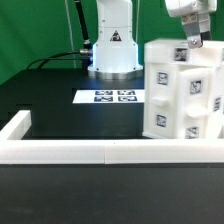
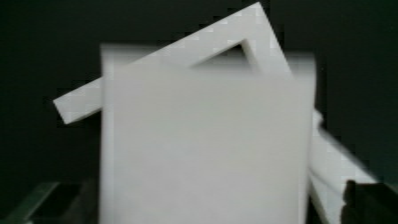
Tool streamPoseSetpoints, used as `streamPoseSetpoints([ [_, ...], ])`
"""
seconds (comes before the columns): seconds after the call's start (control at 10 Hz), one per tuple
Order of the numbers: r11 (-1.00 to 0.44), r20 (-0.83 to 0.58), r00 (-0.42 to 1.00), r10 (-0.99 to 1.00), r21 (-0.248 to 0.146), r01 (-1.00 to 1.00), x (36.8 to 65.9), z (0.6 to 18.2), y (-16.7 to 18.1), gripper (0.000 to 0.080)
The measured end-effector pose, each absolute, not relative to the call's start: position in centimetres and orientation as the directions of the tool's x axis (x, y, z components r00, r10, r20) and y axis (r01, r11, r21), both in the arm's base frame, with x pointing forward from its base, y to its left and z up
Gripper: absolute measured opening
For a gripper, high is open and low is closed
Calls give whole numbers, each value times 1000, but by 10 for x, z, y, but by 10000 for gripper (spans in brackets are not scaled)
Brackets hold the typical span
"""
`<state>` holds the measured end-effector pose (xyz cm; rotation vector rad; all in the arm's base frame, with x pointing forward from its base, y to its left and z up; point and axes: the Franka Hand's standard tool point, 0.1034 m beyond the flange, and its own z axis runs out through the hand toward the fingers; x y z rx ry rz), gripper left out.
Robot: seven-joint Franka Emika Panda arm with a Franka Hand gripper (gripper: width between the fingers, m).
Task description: Assemble cabinet
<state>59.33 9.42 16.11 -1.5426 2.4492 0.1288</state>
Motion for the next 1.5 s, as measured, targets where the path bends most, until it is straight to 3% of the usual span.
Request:
streamPoseSetpoints([
  [0.1,433,-259,-406,-877,-58,-899,594,163,94,790],
  [0.6,474,-334,-430,-839,-58,-879,599,201,121,797],
  [1.5,443,-330,-399,-855,-68,-894,599,199,124,797],
])
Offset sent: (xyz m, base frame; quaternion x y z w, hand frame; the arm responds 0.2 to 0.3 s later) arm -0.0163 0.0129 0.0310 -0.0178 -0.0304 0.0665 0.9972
